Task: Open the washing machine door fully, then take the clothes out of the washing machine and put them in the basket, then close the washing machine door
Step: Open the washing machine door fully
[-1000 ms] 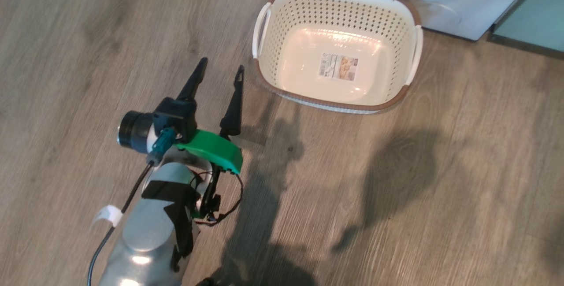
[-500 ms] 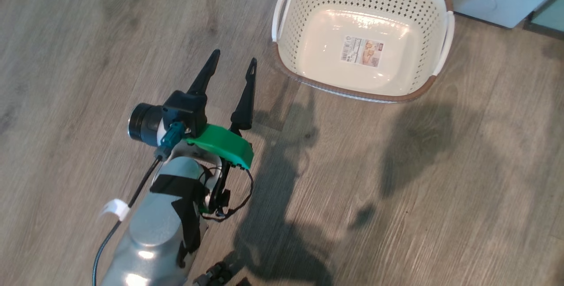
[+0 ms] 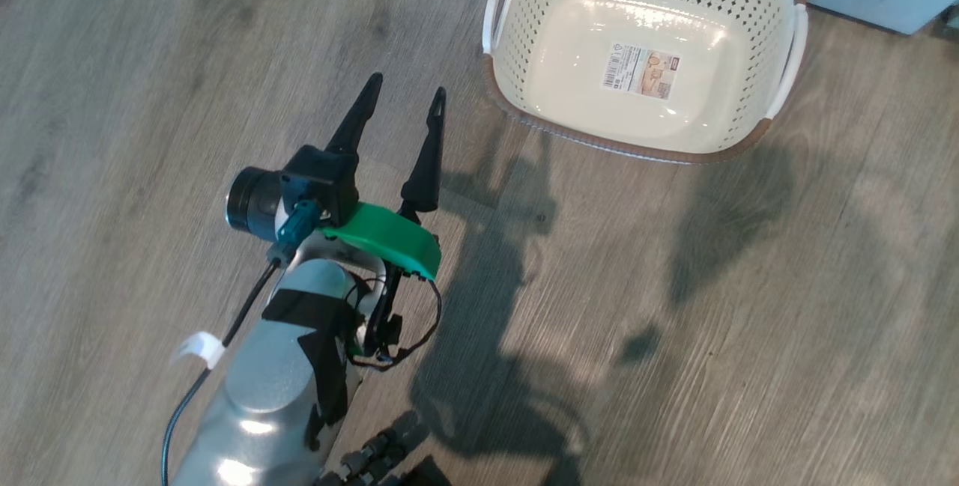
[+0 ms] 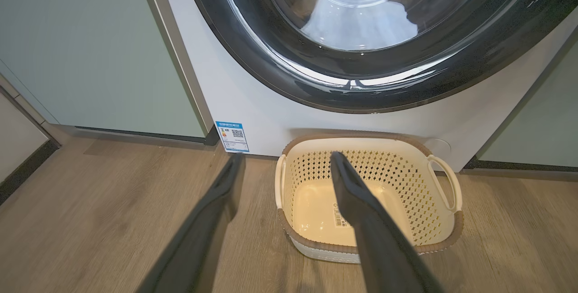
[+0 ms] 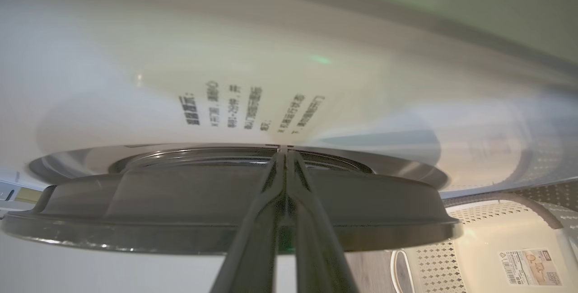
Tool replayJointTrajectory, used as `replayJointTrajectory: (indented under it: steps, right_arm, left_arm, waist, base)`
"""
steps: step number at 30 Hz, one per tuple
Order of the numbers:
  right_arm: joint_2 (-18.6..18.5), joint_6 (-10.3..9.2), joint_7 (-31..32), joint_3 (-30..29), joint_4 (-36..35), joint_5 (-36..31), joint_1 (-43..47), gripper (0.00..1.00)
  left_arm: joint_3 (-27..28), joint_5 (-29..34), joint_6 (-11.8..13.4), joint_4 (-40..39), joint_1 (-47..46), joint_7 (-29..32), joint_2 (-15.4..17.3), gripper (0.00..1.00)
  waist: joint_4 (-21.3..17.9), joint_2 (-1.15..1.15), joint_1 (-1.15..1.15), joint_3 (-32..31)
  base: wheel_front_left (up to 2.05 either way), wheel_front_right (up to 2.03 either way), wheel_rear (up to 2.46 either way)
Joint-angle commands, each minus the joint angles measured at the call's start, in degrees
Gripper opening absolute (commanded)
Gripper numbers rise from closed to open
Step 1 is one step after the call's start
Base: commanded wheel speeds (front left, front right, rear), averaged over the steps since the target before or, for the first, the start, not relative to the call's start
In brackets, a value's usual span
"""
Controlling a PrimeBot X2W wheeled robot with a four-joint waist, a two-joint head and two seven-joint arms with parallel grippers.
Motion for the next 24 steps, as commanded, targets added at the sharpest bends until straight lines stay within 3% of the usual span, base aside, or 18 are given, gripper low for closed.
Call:
replayJointTrajectory:
  steps: [1, 24]
  right_arm:
    - [1.1, 0.2, 0.8, 0.3, -1.5, 0.5, -2.4, 0.0]
    - [1.3, 0.2, 7.0, 2.6, -0.5, -0.3, -3.6, 0.0]
  left_arm:
    - [1.3, -0.5, 0.3, -1.7, -1.2, -0.3, 1.5, 1.0]
    - [0.9, -1.3, 1.0, -1.7, -2.3, -0.3, 1.5, 1.0]
  waist:
    - [0.2, 0.0, 0.0, 0.3]
    - [0.5, 0.0, 0.0, 1.0]
  base:
    - [0.0, 0.0, 0.0]
    - [0.0, 0.0, 0.0]
